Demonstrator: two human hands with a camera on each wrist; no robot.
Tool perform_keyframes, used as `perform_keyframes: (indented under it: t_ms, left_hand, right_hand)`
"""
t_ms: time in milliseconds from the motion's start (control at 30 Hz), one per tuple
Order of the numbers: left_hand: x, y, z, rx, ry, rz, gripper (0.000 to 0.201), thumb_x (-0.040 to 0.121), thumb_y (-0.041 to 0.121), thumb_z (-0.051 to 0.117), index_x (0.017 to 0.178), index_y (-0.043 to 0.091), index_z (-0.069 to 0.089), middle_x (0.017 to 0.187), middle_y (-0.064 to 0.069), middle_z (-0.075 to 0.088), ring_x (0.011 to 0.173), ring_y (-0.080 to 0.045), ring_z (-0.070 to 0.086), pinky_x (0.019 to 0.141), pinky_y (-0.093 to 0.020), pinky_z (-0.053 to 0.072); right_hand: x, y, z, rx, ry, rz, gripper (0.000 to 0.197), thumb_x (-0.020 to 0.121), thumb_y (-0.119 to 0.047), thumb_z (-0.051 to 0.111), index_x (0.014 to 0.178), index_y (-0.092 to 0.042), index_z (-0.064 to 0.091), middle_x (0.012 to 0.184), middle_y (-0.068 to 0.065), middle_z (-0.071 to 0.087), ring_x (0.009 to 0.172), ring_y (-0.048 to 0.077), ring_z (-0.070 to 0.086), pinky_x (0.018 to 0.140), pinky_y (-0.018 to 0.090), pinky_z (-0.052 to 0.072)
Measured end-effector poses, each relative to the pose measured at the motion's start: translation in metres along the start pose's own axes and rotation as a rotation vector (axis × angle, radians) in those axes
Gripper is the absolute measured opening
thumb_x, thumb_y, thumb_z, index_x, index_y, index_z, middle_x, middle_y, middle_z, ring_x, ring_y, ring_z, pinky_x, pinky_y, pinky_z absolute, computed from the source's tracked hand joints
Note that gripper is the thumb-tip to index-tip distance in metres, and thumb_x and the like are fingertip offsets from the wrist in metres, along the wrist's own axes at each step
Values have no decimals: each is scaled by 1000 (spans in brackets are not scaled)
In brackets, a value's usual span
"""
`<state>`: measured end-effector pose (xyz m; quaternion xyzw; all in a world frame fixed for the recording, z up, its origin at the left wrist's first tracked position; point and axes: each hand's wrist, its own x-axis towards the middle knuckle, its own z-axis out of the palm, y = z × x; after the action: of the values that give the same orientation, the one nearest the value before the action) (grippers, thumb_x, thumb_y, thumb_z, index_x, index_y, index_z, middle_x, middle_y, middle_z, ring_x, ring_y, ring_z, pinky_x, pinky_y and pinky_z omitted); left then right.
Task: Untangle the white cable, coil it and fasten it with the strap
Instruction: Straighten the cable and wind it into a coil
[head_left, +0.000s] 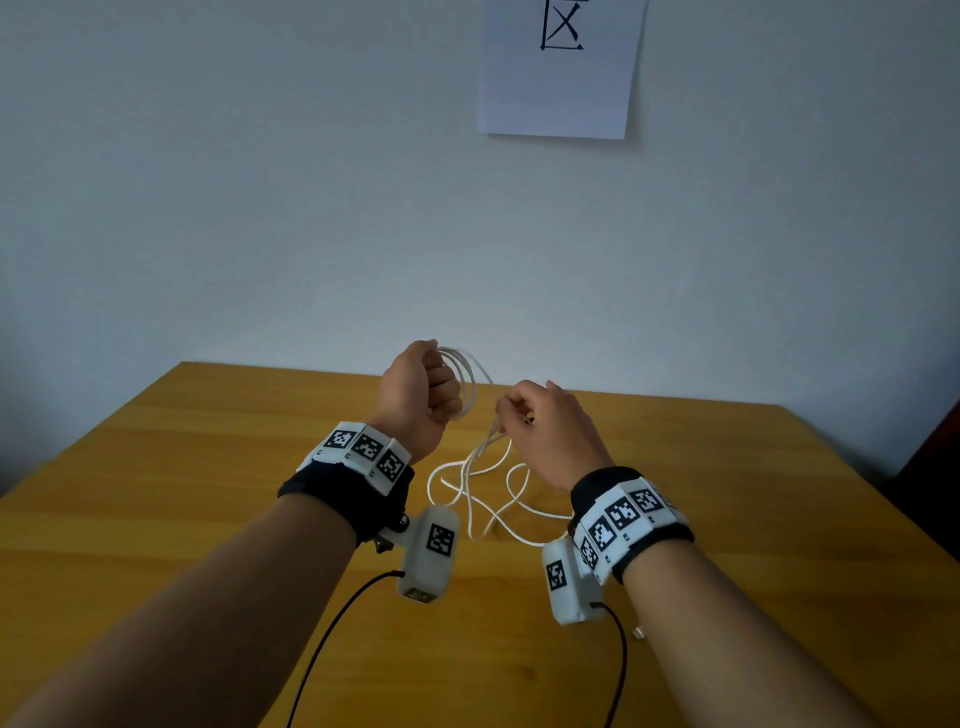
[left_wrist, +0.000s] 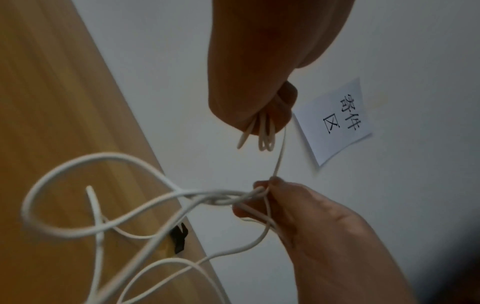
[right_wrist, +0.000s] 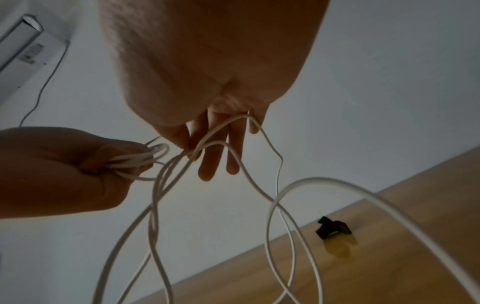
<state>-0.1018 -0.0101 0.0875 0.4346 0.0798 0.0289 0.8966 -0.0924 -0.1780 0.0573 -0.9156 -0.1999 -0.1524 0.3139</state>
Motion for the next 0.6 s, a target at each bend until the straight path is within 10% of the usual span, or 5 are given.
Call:
perform_keyframes:
  t_ms: [167,333,433,600]
  left_hand:
    - [-9,-2,5,-92,-174,-111,39,101,28,43,64,23,31,55,6,18,41,-11,17,42,-25,12]
    - [-9,-4,15,-118,-260,-98,40,106,33,34,69,19,36,55,2,38,45,-15,37,46,-26,36]
    - [-13,-8,19,-87,-287,-19,41,108,33,31,73,15,42,89,-16,74,74,-31,70,76,-40,59]
    - [-14,-14,23,153,-289,173,48,109,31,24,73,14,50,119,-19,71,123,-29,61,114,-44,38]
  right_hand:
    - [0,-1,1,-113,0,-12,21,104,-32,49,101,-19,65,81,-1,71,78,24,63,65,33,46]
    - [-2,-9,-3,-155,-83,-61,25,103,-30,50,95,-17,69,63,0,60,67,31,62,69,33,38]
    - [-4,-11,-5,-151,-125,-68,33,104,-33,48,88,-15,71,72,9,69,73,32,65,74,36,45]
    - [-7,-12,-3,-93,-180,-61,35,105,-42,44,100,-24,74,84,5,75,85,27,69,95,45,49]
